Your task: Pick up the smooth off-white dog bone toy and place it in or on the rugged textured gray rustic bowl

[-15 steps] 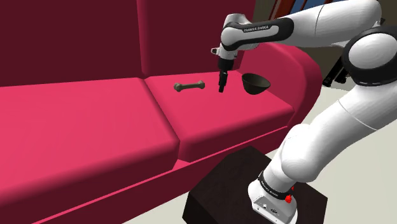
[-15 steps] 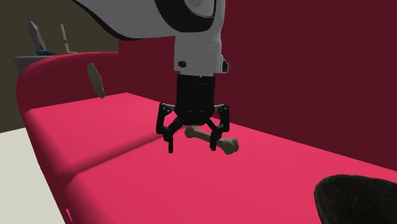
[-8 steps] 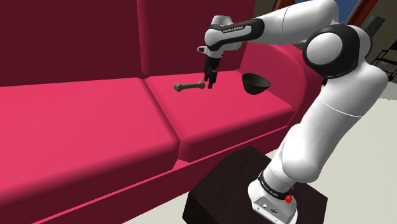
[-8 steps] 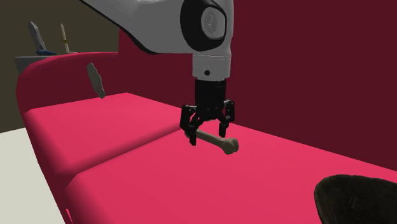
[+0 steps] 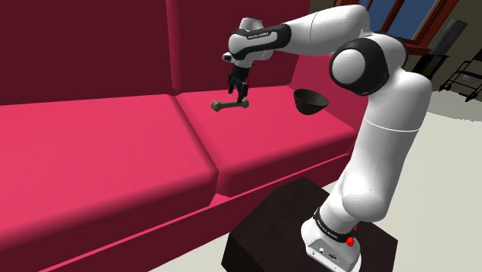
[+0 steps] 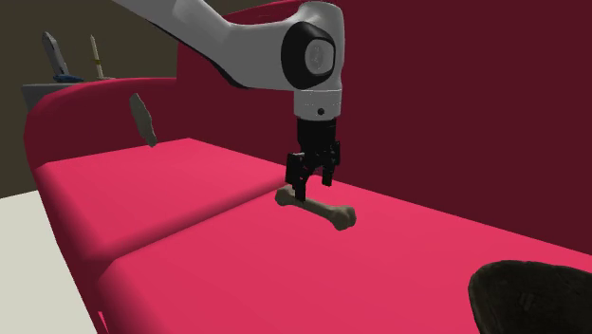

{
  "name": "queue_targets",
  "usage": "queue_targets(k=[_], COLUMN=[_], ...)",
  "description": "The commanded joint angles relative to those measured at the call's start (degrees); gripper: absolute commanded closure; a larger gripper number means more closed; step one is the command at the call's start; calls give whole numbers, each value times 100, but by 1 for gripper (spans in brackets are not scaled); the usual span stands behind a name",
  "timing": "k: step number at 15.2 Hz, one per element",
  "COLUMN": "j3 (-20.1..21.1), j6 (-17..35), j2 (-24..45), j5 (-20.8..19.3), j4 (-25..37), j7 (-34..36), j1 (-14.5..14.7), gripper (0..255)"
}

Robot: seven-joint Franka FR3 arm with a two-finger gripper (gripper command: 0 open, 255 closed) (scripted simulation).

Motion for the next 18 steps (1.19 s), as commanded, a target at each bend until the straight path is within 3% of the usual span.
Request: queue_targets(k=[1, 7, 14, 15, 18], j3=[31, 59, 59, 59, 59], j6=[102, 476, 476, 476, 476], j2=[129, 281, 281, 281, 281], j5=[61, 139, 139, 139, 139], j4=[43, -190, -190, -190, -190], j7=[-119, -169, -169, -169, -169], j1=[-15, -23, -23, -23, -23], gripper=[0, 0, 0, 255, 255])
